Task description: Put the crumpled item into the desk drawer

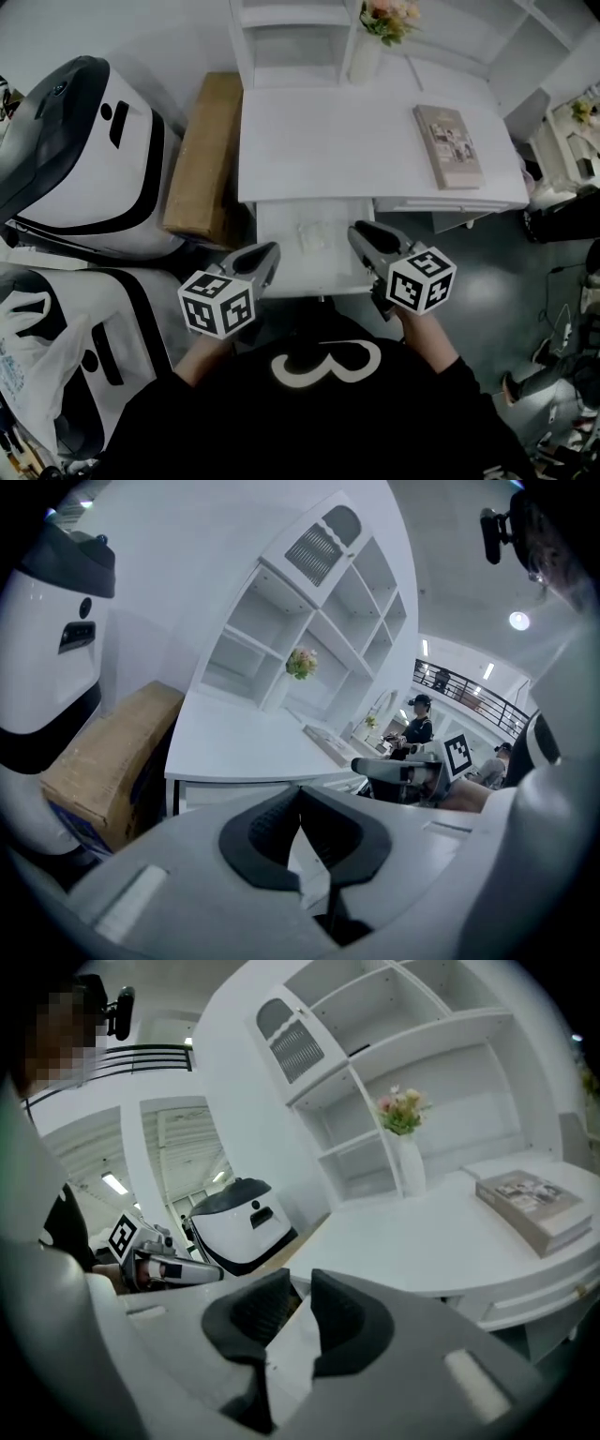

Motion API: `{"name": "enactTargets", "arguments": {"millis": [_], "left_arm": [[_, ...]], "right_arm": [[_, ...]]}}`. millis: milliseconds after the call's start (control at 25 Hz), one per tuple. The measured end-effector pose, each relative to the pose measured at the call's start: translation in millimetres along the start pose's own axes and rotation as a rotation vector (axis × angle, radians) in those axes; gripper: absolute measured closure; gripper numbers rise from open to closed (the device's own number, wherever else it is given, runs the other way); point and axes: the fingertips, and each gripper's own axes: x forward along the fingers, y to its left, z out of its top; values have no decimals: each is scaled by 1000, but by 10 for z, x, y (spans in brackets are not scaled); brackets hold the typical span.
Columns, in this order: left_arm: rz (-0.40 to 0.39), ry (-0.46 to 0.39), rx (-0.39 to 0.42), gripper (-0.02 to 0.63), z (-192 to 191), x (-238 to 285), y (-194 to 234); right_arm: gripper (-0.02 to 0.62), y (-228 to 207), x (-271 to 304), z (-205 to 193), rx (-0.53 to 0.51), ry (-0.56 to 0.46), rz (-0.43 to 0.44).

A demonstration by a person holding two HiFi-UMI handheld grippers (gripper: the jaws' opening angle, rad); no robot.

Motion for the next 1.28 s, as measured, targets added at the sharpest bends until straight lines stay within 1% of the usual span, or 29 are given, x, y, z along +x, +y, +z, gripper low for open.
{"name": "enactTargets", "arguments": {"millis": [40,200,240,360,440,600,800,920,1000,1280], "left_arm": [[-10,-9,5,597,28,-47,-56],[-47,-44,46,597,160,-251,-249],[-55,-53,56,597,190,-304,-290],[-75,-78,86,597,255,-438,-379],[-78,-85,100,597,260,-496,-388],[-90,-88,99,597,211,-585,-403],[-105,-107,110,597,202,-687,-422],[-82,-112,129,597,179,-718,-374],[-76,-107,125,597,140,-723,-356],[-101,-87,112,597,60,-704,-346]], "right_arm": [[530,81,-56,42,-15,-16,6],[569,383,-208,122,-71,-53,33],[590,464,-238,124,-78,-57,48],[592,704,-306,117,-104,-60,96],[592,826,-320,90,-127,-51,105],[592,1033,-348,-4,-131,-46,130],[593,1135,-334,-49,-106,-59,141],[592,1194,-332,-67,-111,-59,140],[592,1197,-338,-101,-102,-58,138],[592,1166,-317,-222,-78,-37,125]]}}
